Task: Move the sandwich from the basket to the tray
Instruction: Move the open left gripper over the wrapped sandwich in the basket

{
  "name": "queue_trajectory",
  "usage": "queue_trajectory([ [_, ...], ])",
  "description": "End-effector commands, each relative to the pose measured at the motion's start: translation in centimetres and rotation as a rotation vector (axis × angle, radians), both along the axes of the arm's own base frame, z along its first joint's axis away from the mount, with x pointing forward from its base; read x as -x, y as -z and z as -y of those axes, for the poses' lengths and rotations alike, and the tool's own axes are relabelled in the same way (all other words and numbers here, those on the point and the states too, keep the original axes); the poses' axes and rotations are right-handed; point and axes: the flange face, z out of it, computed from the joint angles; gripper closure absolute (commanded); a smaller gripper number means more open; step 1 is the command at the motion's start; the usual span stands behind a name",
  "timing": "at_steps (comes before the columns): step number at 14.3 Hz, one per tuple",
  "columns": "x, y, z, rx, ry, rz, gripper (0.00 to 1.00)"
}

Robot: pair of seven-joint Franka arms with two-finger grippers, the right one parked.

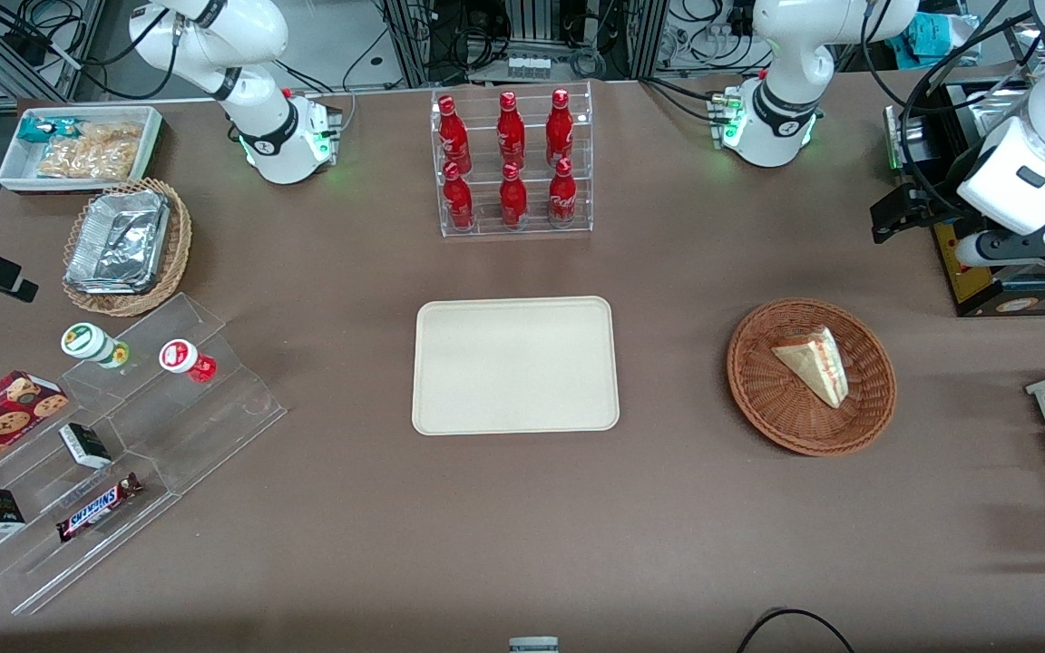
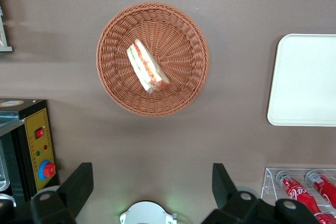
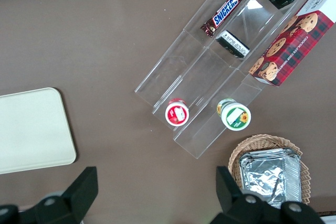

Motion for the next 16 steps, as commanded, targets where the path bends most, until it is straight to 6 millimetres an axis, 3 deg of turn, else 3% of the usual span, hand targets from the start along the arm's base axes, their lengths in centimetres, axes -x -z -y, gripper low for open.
queue_trajectory([
  [1,0.0,0.2,-0.1,-0.017,-0.001,-0.016,0.0],
  [3,-0.6,2.1,-0.2,-0.012,-0.009,-0.058,0.0],
  [6,-1.8,7.2,-0.9,-0.021,-0.015,-0.131,0.0],
  [10,-1.8,14.2,-2.2,-0.024,-0.034,-0.112,0.0],
  [14,-0.4,22.5,-2.9,-0.017,-0.045,-0.038,0.0],
  [16,0.9,25.4,-3.4,-0.017,-0.106,0.012,0.0],
])
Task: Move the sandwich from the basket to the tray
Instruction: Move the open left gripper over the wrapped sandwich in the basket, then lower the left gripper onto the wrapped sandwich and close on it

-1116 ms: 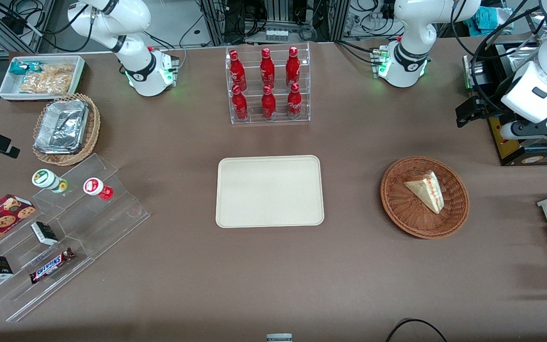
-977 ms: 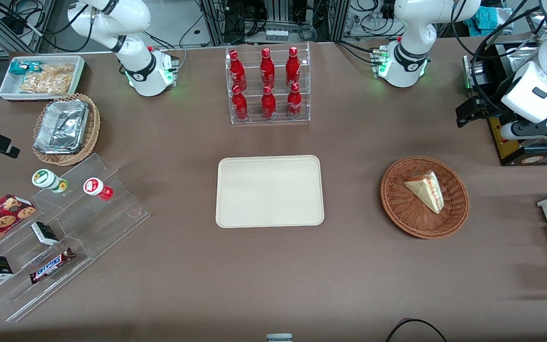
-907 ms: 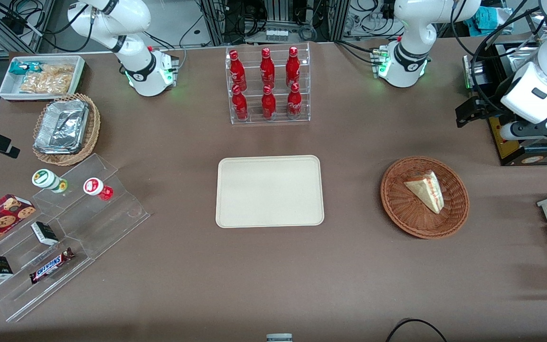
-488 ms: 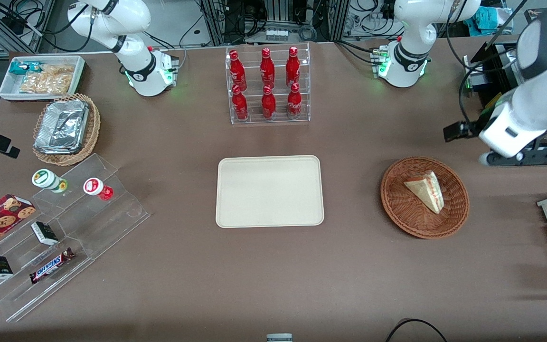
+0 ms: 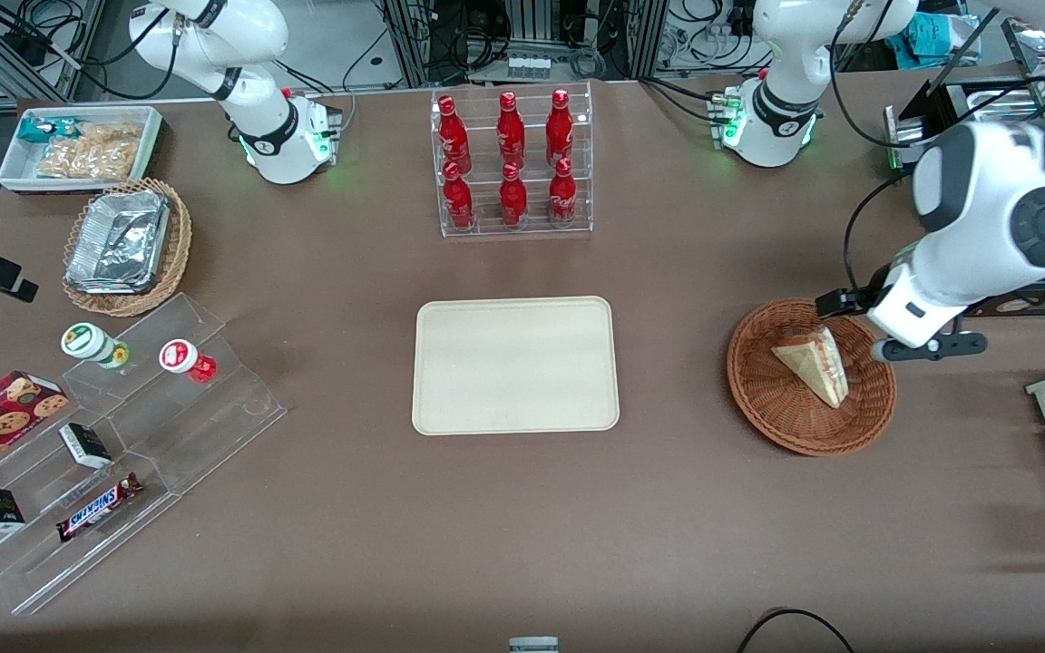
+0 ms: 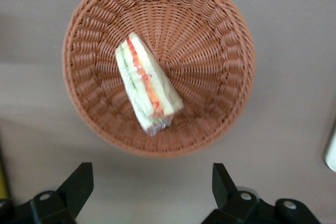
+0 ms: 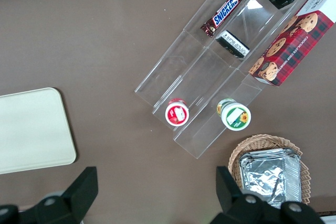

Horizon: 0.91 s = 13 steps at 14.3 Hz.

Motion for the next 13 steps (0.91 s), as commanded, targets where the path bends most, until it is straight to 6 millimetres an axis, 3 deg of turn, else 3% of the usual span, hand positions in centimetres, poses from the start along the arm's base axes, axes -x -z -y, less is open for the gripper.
queue_trajectory([
  [1,2.5,2.4,-1.4,-0.021,-0.124,0.063,0.0],
  [5,2.3,3.9,-1.7,-0.052,-0.53,0.106,0.0],
  [7,2.3,6.3,-1.6,-0.055,-0.721,0.137,0.0],
  [13,2.1,11.1,-1.4,-0.038,-0.762,0.145,0.0],
])
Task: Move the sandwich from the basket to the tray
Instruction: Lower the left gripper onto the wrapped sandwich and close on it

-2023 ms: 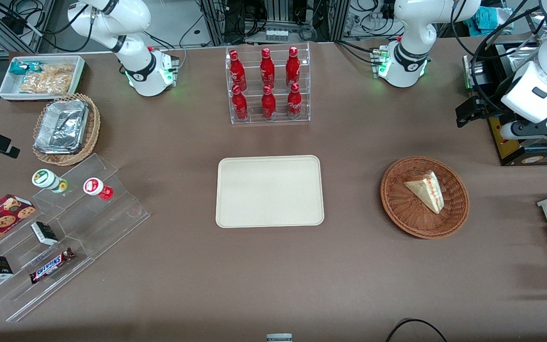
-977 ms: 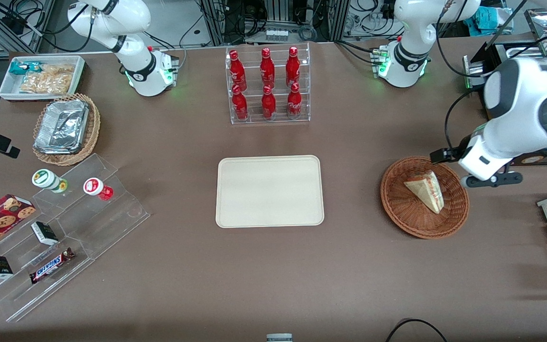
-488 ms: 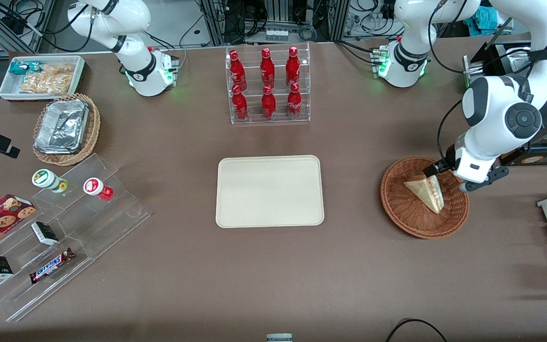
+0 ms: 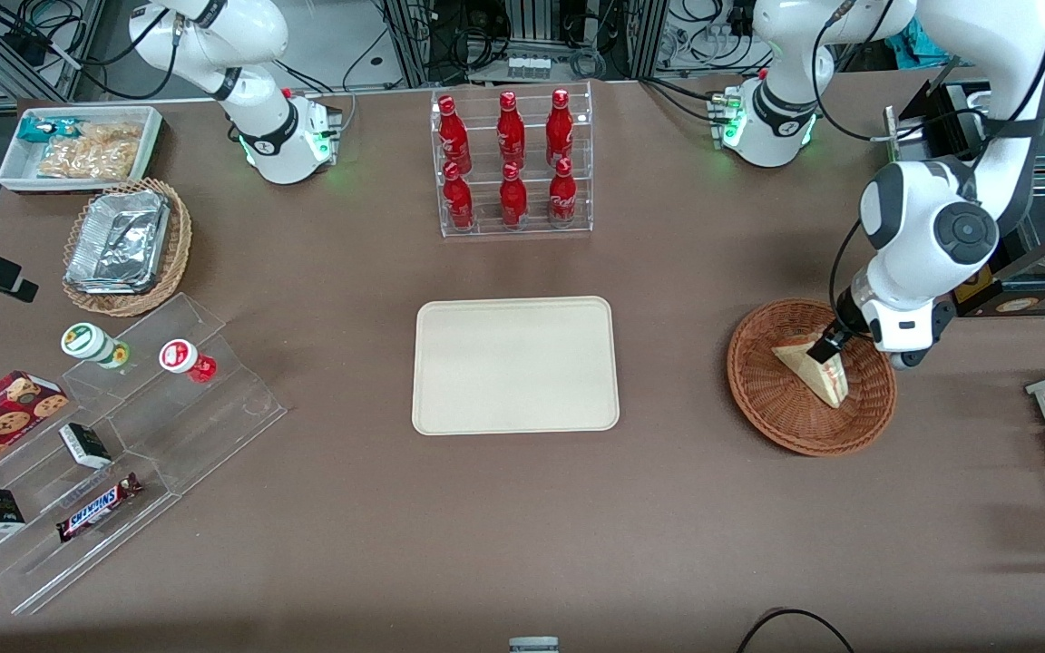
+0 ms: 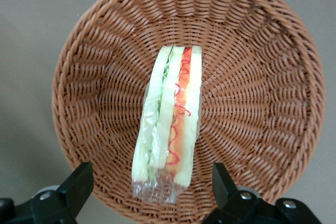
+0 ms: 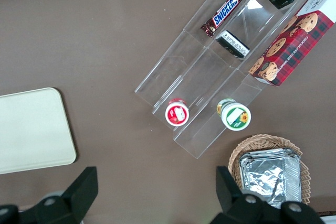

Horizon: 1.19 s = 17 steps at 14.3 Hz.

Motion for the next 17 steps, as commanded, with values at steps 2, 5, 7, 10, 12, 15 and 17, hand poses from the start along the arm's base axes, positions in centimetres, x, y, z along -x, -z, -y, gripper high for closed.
queue_trajectory([
  [2,-0.6,3.2,0.5,0.009,-0.044,0.02,0.02],
  [5,-0.5,4.0,0.8,0.008,-0.053,0.007,0.77],
  [7,-0.5,3.6,0.8,0.007,-0.041,0.008,0.91],
  [10,-0.7,0.7,1.3,0.002,-0.023,0.014,0.92],
  [12,-1.2,-1.4,3.9,-0.001,0.027,-0.001,0.92],
  [15,-2.7,-4.7,9.3,-0.007,0.256,-0.101,0.91],
  [17,-4.3,-6.2,13.8,0.007,0.51,-0.15,0.9],
])
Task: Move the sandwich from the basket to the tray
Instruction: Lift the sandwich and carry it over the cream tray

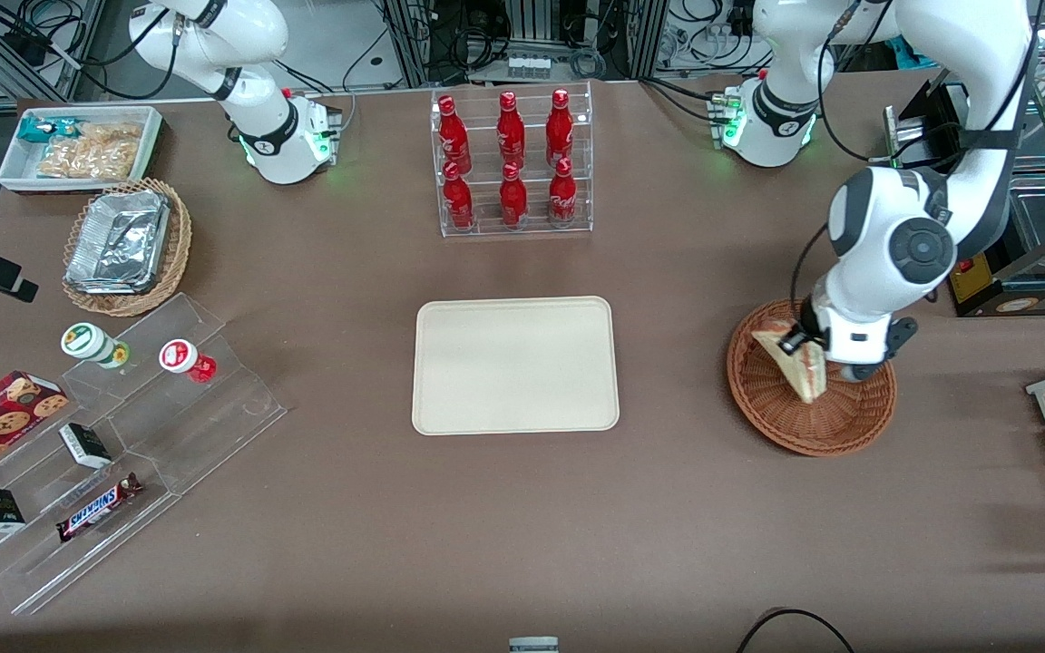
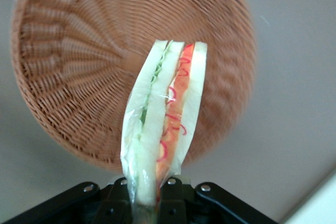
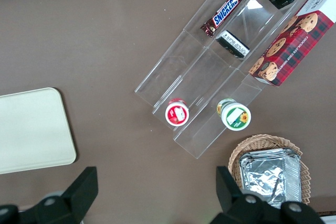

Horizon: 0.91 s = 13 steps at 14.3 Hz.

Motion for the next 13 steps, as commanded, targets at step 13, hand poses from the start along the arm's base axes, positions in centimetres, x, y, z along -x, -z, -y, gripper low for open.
queue_trajectory([
  [13,1.5,4.8,38.1,0.068,0.304,0.037,0.95],
])
